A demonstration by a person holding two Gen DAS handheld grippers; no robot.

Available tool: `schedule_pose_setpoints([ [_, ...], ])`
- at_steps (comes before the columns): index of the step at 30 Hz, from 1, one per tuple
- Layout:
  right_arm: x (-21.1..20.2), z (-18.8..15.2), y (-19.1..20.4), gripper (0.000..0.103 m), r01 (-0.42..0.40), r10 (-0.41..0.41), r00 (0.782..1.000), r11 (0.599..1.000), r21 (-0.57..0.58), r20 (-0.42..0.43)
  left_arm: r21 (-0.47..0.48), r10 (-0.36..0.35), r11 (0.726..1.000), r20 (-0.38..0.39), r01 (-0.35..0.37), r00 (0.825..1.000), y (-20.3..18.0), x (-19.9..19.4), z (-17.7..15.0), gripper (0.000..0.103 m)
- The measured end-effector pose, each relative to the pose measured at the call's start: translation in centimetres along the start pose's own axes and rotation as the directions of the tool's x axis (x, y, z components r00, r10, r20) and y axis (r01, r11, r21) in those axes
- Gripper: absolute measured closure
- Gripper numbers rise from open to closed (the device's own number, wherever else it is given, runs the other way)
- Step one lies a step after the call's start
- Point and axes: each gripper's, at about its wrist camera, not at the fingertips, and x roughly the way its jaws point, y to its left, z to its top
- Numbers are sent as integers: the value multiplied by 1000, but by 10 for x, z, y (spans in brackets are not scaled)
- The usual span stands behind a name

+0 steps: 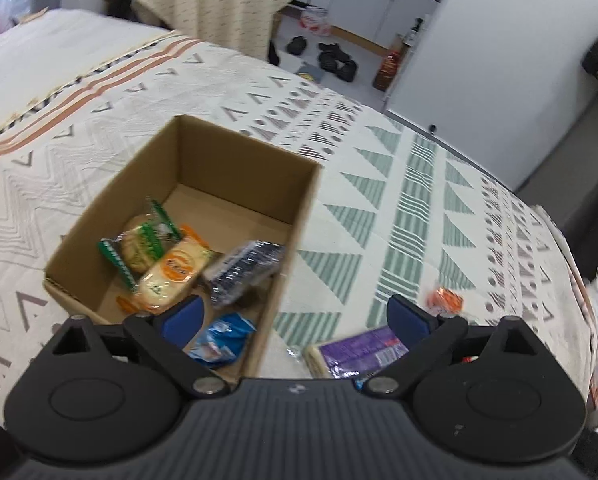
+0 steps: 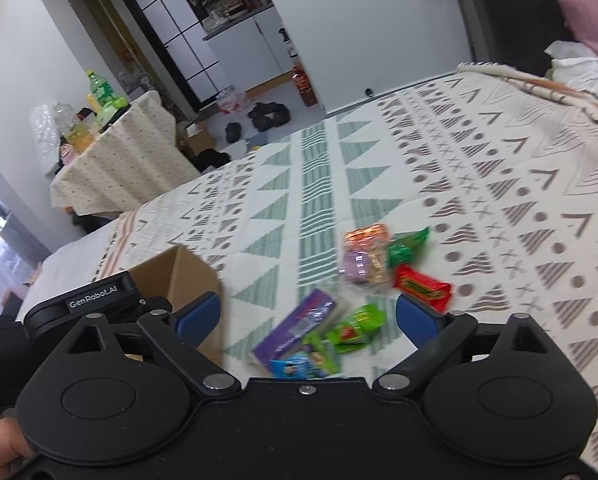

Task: Organize snacks
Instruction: 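Open both tools over the box to release the packets, then grasp teal candy with left tool while right tool grasps red candy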

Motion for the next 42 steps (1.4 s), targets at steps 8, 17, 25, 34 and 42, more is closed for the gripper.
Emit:
schedule_pose_setpoints([
  [8, -8, 4, -35, 6, 34, -34, 999, 999, 15, 17, 103, -58, 993, 21, 55, 998, -28, 2, -18, 0],
  [17, 0, -6, -75, 5, -9, 8, 1000, 999, 36, 28, 159, -77, 984, -25, 80, 997, -49, 11, -41, 0],
  [25, 22, -7, -90, 10, -16, 16, 1000, 998, 66, 5, 147, -9, 989, -100, 23, 995, -58, 32, -71, 0],
  [34, 48, -8, -107, 22, 10, -6, 999, 996, 87, -47, 121, 16, 993, -98, -4, 995, -64, 48, -81, 3],
  [42, 68, -9, -111, 27, -1, 6, 997, 998, 67, -78, 76, 39, 997, -110, -31, 993, -63, 73, -82, 17],
])
